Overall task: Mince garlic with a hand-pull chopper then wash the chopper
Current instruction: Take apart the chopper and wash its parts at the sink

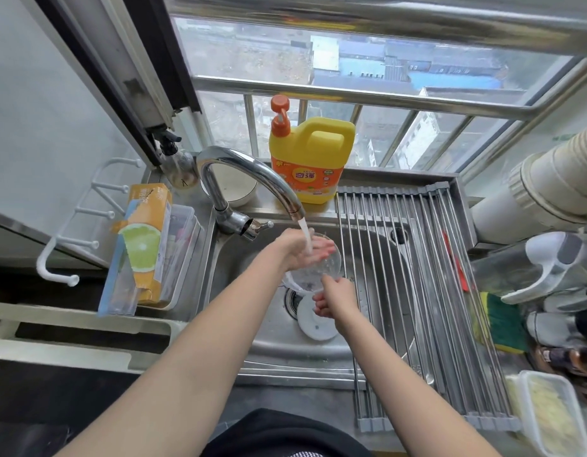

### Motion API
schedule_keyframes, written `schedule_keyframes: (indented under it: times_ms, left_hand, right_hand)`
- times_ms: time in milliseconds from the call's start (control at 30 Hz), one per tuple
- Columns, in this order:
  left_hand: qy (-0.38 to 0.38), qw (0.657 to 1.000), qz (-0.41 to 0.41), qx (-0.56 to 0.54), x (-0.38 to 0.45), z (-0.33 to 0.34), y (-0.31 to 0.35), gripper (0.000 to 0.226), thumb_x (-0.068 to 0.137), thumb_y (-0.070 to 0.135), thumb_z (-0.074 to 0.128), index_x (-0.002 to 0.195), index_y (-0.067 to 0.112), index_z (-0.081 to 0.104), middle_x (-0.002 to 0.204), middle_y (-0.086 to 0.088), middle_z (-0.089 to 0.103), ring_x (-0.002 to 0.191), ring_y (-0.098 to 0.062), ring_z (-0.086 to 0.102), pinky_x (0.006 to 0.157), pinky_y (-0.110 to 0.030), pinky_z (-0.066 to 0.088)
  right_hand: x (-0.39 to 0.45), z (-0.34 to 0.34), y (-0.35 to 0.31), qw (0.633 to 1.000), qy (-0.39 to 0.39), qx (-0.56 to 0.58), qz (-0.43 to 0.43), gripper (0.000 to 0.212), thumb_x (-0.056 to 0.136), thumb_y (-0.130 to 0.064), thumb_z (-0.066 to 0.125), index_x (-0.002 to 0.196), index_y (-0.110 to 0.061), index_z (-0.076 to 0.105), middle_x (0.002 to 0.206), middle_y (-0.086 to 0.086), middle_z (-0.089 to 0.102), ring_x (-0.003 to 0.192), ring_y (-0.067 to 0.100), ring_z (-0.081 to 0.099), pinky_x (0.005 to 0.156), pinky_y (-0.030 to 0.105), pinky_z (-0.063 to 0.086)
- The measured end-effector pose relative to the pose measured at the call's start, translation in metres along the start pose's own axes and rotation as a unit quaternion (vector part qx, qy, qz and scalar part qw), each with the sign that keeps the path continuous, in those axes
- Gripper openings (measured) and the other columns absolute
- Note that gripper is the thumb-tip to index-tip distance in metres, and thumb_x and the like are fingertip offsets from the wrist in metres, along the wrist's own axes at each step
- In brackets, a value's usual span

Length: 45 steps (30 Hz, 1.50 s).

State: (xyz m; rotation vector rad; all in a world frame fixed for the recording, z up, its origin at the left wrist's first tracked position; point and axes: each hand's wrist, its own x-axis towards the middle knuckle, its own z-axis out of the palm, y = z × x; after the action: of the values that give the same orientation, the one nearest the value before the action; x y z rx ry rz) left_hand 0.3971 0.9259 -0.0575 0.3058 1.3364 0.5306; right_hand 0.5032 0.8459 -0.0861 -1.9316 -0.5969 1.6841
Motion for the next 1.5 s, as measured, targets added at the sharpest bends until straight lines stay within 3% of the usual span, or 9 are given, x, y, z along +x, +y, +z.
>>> schedule_keyframes:
  times_ms: [100, 267, 400, 500, 667, 900, 1067, 1267, 1500]
  left_hand:
    - [0.005, 0.994, -0.042, -0.102, 0.0, 0.005, 0.003, 0.025, 0.1, 0.003, 0.041, 0.104, -0.018, 0.055, 0.096, -0.026, 0.066, 0.054, -0.023, 0.069, 0.05, -0.019, 0.056]
    - [0.062, 0.998, -0.008, -0.006, -0.006, 0.017, 0.002, 0.037, 0.099, 0.035, 0.049, 0.069, 0.014, 0.054, 0.034, 0.008, 0.039, 0.024, -0.002, 0.03, 0.028, -0.012, 0.02]
    - [0.185, 0.973, 0.129, 0.053, 0.005, 0.019, 0.003, 0.041, 0.099, 0.041, 0.04, 0.099, 0.006, 0.062, 0.093, -0.017, 0.068, 0.084, -0.028, 0.066, 0.073, -0.032, 0.053]
    - [0.259, 0.943, 0.156, 0.137, -0.001, 0.016, 0.003, 0.066, 0.096, 0.058, 0.033, 0.122, 0.002, 0.057, 0.124, -0.017, 0.06, 0.116, -0.034, 0.056, 0.101, -0.04, 0.042]
    - [0.217, 0.853, 0.41, 0.24, -0.017, 0.01, -0.018, 0.04, 0.1, 0.025, 0.033, 0.084, 0.006, 0.065, 0.067, -0.01, 0.063, 0.059, -0.025, 0.062, 0.06, -0.037, 0.052]
    - [0.314, 0.844, 0.324, 0.29, -0.006, -0.029, -0.04, 0.016, 0.1, 0.023, 0.043, 0.1, 0.011, 0.054, 0.084, -0.003, 0.059, 0.074, -0.022, 0.054, 0.061, -0.029, 0.034]
    - [0.372, 0.798, 0.336, 0.335, -0.009, -0.03, -0.04, 0.017, 0.089, 0.03, 0.06, 0.081, 0.018, 0.051, 0.081, 0.001, 0.058, 0.076, -0.02, 0.052, 0.061, -0.027, 0.034]
    - [0.27, 0.83, 0.35, 0.339, -0.003, -0.037, -0.044, 0.015, 0.086, 0.019, 0.062, 0.099, 0.014, 0.057, 0.095, -0.002, 0.062, 0.089, -0.021, 0.057, 0.076, -0.033, 0.047]
    - [0.152, 0.961, 0.147, 0.178, -0.007, -0.054, -0.05, 0.031, 0.093, 0.009, 0.049, 0.122, 0.01, 0.06, 0.124, -0.013, 0.058, 0.081, -0.03, 0.068, 0.052, -0.034, 0.059]
  right_hand:
    - [-0.001, 0.003, -0.004, 1.0, -0.008, 0.021, 0.014, 0.014, 0.098, -0.014, 0.039, 0.107, -0.006, 0.045, 0.065, 0.011, 0.048, 0.044, 0.016, 0.039, 0.036, 0.018, 0.039]
    - [-0.005, 0.004, -0.006, 0.999, -0.019, 0.02, 0.016, 0.015, 0.097, -0.013, 0.039, 0.11, -0.006, 0.043, 0.066, 0.01, 0.05, 0.047, 0.017, 0.043, 0.037, 0.019, 0.042]
    - [-0.006, 0.009, -0.01, 0.989, -0.018, 0.142, 0.03, 0.015, 0.099, -0.009, 0.039, 0.113, -0.004, 0.041, 0.064, 0.009, 0.045, 0.048, 0.015, 0.04, 0.042, 0.022, 0.045]
    - [-0.007, 0.02, -0.01, 0.965, -0.052, 0.253, 0.035, 0.016, 0.1, -0.007, 0.037, 0.116, -0.009, 0.037, 0.065, 0.009, 0.043, 0.053, 0.016, 0.04, 0.041, 0.02, 0.047]
    - [-0.007, 0.041, -0.007, 0.918, -0.104, 0.383, 0.014, 0.041, 0.099, -0.005, 0.042, 0.138, -0.019, 0.039, 0.092, 0.011, 0.059, 0.065, 0.018, 0.055, 0.054, 0.025, 0.055]
    - [0.003, 0.017, -0.019, 0.976, 0.11, -0.035, -0.186, 0.028, 0.097, -0.027, 0.048, 0.124, -0.022, 0.047, 0.114, 0.002, 0.061, 0.083, 0.019, 0.061, 0.074, 0.038, 0.055]
    - [0.012, -0.008, -0.027, 0.998, 0.045, -0.011, 0.038, 0.043, 0.1, -0.045, 0.038, 0.103, -0.005, 0.054, 0.061, 0.003, 0.047, 0.043, 0.012, 0.043, 0.045, 0.028, 0.051]
    - [0.009, 0.008, 0.006, 0.983, -0.081, 0.142, 0.085, 0.025, 0.102, -0.029, 0.042, 0.108, -0.005, 0.047, 0.055, 0.003, 0.036, 0.033, 0.008, 0.037, 0.048, 0.026, 0.054]
    - [0.007, 0.008, -0.006, 0.943, 0.074, -0.125, -0.3, 0.03, 0.102, -0.026, 0.038, 0.122, -0.019, 0.059, 0.108, -0.01, 0.06, 0.098, 0.008, 0.057, 0.077, 0.016, 0.047]
